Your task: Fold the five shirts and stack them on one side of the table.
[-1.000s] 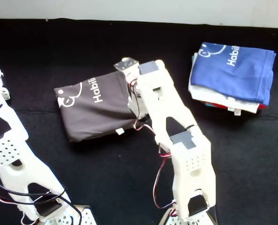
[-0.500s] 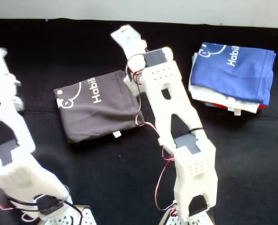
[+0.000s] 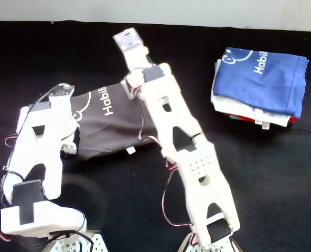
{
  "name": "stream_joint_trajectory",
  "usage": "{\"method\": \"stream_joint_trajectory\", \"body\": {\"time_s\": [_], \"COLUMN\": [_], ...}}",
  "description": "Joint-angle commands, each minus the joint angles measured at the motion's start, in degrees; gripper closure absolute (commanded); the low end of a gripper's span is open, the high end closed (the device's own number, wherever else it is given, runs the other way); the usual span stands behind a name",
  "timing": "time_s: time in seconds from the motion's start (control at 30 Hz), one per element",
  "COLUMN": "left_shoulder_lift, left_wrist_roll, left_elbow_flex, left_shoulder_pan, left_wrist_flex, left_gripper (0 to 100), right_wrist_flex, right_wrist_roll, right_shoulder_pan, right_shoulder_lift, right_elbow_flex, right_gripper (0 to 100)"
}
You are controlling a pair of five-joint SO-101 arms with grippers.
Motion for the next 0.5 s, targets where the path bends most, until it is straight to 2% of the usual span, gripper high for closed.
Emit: {"method": "stream_joint_trajectory", "body": {"time_s": [0.0,0.17,0.37,0.47], "left_shoulder_lift": [-2.7,-2.6,-2.6,-2.7], "left_wrist_roll": [0.1,0.1,0.1,0.1], "left_elbow_flex": [0.4,0.5,7.4,9.4], "left_shoulder_pan": [1.5,1.4,2.4,3.6], "left_wrist_flex": [-1.1,-1.5,-10.0,-10.7], "left_gripper": [99,99,99,99], "right_wrist_flex": [-1.0,-1.1,-0.5,2.0], "right_wrist_roll": [-0.4,-0.4,-0.4,-0.4], "right_shoulder_pan": [-0.5,3.4,7.1,7.3], "right_shoulder_lift": [3.6,9.5,11.6,11.1], "right_elbow_flex": [-6.2,-11.1,-15.0,-17.8], "right_gripper": [99.2,99.2,99.2,99.2]}}
